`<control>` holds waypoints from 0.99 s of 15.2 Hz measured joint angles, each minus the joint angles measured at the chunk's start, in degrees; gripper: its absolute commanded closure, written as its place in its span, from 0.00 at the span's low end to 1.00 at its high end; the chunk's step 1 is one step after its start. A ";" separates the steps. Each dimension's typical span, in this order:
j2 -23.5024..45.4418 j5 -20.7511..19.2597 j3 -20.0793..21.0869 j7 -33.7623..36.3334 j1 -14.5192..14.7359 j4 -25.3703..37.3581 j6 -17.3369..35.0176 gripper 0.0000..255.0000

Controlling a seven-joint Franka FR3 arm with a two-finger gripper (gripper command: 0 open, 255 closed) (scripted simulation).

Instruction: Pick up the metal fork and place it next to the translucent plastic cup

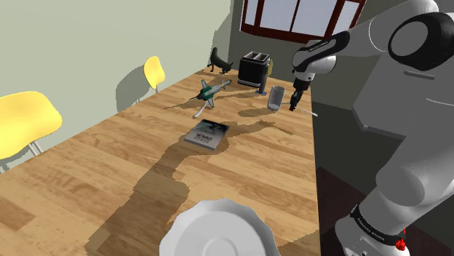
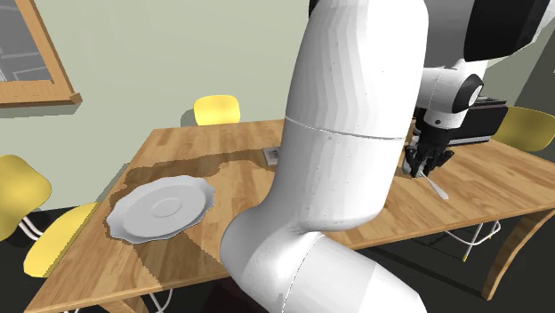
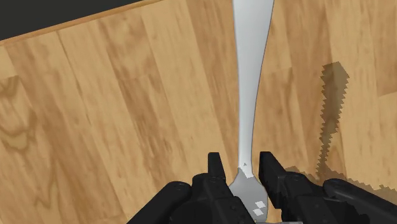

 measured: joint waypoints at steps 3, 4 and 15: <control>0.89 0.27 0.07 -0.24 -0.05 -1.10 1.97 1.00; 1.28 0.39 0.12 -0.28 -0.04 -1.37 2.63 1.00; 4.27 1.26 0.39 -1.00 -0.26 -3.08 7.27 1.00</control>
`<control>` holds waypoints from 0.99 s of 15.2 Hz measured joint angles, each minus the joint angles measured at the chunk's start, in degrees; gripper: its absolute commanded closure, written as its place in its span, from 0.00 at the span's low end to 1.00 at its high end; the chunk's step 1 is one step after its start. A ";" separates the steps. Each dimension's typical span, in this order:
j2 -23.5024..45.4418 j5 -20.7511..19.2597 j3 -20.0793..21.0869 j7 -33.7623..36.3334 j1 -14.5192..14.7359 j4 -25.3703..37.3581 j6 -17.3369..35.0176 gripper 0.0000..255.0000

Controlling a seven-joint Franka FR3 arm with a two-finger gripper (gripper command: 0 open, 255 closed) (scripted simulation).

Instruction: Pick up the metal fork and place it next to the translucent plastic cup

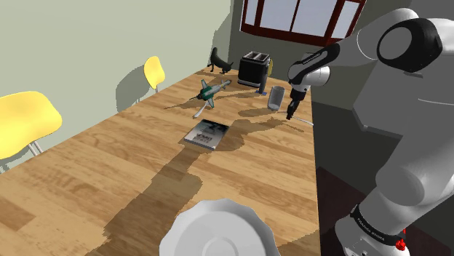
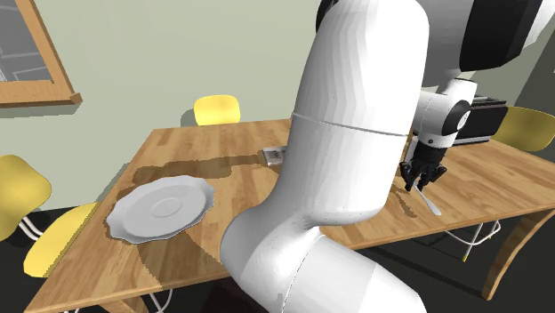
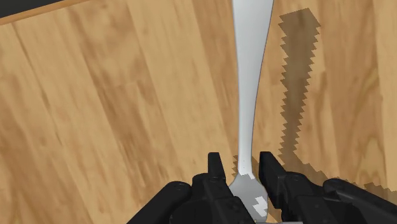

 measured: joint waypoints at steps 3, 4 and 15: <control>0.03 0.01 0.00 -0.01 0.00 0.00 0.03 0.00; 0.02 0.01 0.00 -0.01 0.00 0.01 0.03 0.00; -3.27 -0.98 -0.38 0.68 0.13 2.83 -5.95 0.00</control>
